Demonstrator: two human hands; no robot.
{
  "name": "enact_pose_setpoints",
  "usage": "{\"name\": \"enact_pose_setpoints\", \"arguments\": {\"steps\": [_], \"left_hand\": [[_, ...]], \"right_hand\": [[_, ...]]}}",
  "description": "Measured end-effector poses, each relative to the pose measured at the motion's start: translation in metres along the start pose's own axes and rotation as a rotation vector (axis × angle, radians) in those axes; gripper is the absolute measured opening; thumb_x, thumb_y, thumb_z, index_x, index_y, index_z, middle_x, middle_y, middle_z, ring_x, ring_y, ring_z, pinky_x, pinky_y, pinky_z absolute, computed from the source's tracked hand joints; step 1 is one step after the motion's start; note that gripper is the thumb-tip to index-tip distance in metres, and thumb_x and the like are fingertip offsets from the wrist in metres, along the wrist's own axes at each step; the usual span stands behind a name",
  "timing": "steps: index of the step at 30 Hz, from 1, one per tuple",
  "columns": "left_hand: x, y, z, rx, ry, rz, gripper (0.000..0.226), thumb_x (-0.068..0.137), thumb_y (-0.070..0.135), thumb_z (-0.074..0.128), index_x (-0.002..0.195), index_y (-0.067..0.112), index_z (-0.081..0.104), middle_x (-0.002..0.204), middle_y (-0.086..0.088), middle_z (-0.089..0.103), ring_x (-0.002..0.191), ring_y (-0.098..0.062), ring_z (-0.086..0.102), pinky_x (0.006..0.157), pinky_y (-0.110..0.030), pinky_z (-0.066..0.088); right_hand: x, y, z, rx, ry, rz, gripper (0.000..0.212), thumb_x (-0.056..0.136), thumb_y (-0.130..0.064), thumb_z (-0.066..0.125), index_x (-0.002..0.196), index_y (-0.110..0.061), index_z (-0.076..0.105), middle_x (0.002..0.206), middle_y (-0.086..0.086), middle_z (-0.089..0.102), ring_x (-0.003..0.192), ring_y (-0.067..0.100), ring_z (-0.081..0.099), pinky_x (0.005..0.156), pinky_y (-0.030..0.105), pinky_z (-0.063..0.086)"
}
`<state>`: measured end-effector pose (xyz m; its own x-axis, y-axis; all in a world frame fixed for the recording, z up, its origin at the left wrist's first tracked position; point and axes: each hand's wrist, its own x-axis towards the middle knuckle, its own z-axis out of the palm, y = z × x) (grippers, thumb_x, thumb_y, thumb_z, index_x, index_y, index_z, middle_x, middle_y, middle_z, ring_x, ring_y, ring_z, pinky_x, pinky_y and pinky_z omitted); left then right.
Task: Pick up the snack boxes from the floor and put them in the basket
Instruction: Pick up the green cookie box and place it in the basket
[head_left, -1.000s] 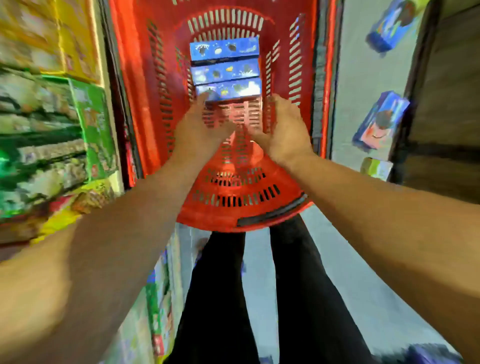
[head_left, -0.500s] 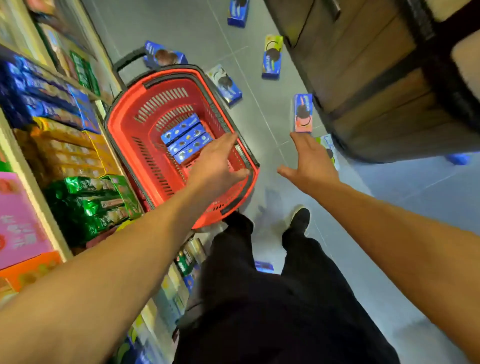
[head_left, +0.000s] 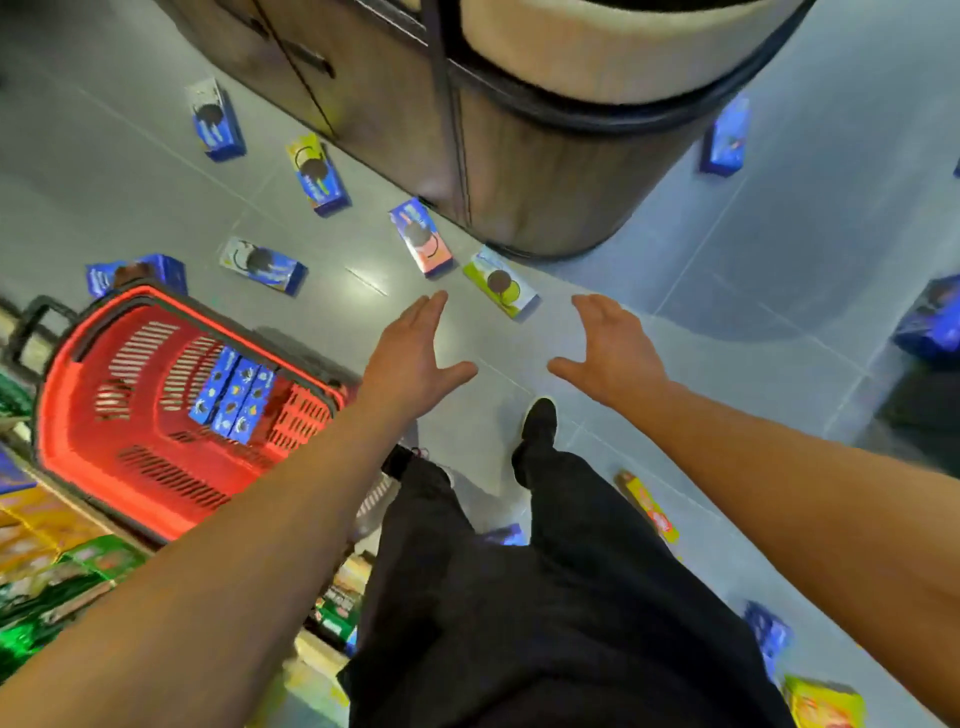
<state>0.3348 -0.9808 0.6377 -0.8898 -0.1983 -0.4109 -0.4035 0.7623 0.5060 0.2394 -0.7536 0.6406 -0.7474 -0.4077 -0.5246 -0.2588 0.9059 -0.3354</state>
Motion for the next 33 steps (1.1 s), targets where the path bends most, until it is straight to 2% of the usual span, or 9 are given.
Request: {"name": "enact_pose_setpoints", "arguments": {"steps": [6, 9, 12, 16, 20, 27, 33], "left_hand": [[0.049, 0.037, 0.039, 0.096, -0.078, 0.057, 0.093, 0.076, 0.044, 0.074, 0.15, 0.016, 0.026, 0.155, -0.008, 0.03, 0.143, -0.023, 0.028, 0.114, -0.034, 0.025], [0.077, 0.036, 0.063, 0.129, -0.118, 0.102, 0.093, 0.075, 0.044, 0.074, 0.15, 0.015, 0.027, 0.154, -0.009, 0.031, 0.142, -0.023, 0.029, 0.114, -0.033, 0.025], [0.113, 0.02, 0.099, 0.18, -0.222, 0.121, 0.094, 0.076, 0.045, 0.073, 0.151, 0.018, 0.023, 0.156, -0.008, 0.028, 0.143, -0.022, 0.026, 0.114, -0.033, 0.024], [0.16, -0.009, 0.144, 0.246, -0.294, 0.147, 0.094, 0.077, 0.046, 0.071, 0.151, 0.021, 0.019, 0.157, -0.006, 0.024, 0.143, -0.024, 0.025, 0.113, -0.036, 0.027], [0.219, -0.055, 0.213, 0.274, -0.325, 0.145, 0.093, 0.078, 0.045, 0.071, 0.152, 0.021, 0.019, 0.158, -0.006, 0.022, 0.144, -0.024, 0.023, 0.113, -0.035, 0.027], [0.31, -0.149, 0.323, 0.258, -0.282, 0.077, 0.092, 0.079, 0.044, 0.07, 0.152, 0.022, 0.018, 0.159, -0.003, 0.019, 0.145, -0.021, 0.018, 0.114, -0.032, 0.023], [0.397, -0.213, 0.391, 0.325, -0.246, 0.12, 0.098, 0.074, 0.045, 0.076, 0.151, 0.02, 0.021, 0.158, -0.007, 0.021, 0.145, -0.026, 0.02, 0.117, -0.037, 0.024]], "right_hand": [[0.011, 0.064, 0.013, 0.14, -0.003, 0.138, 0.09, 0.079, -0.048, 0.071, 0.15, -0.014, 0.027, 0.154, 0.008, 0.03, 0.138, 0.033, 0.032, 0.113, 0.042, 0.032], [0.026, 0.082, 0.034, 0.183, -0.001, 0.192, 0.09, 0.079, -0.048, 0.071, 0.15, -0.014, 0.028, 0.154, 0.009, 0.031, 0.138, 0.034, 0.032, 0.113, 0.043, 0.032], [0.049, 0.099, 0.065, 0.239, -0.003, 0.257, 0.09, 0.08, -0.046, 0.071, 0.151, -0.016, 0.025, 0.155, 0.008, 0.028, 0.138, 0.034, 0.031, 0.113, 0.044, 0.033], [0.087, 0.115, 0.106, 0.295, -0.007, 0.301, 0.09, 0.082, -0.044, 0.07, 0.152, -0.017, 0.022, 0.157, 0.005, 0.024, 0.139, 0.032, 0.028, 0.113, 0.043, 0.033], [0.153, 0.134, 0.18, 0.342, -0.038, 0.323, 0.092, 0.081, -0.044, 0.071, 0.153, -0.018, 0.021, 0.157, 0.004, 0.023, 0.14, 0.031, 0.026, 0.112, 0.041, 0.032], [0.282, 0.162, 0.312, 0.406, -0.028, 0.313, 0.096, 0.076, -0.044, 0.075, 0.152, -0.016, 0.022, 0.154, 0.004, 0.026, 0.138, 0.031, 0.029, 0.112, 0.041, 0.033], [0.39, 0.182, 0.402, 0.429, 0.023, 0.35, 0.106, 0.07, -0.045, 0.08, 0.151, -0.018, 0.018, 0.153, 0.004, 0.025, 0.137, 0.031, 0.029, 0.108, 0.041, 0.035]]}}
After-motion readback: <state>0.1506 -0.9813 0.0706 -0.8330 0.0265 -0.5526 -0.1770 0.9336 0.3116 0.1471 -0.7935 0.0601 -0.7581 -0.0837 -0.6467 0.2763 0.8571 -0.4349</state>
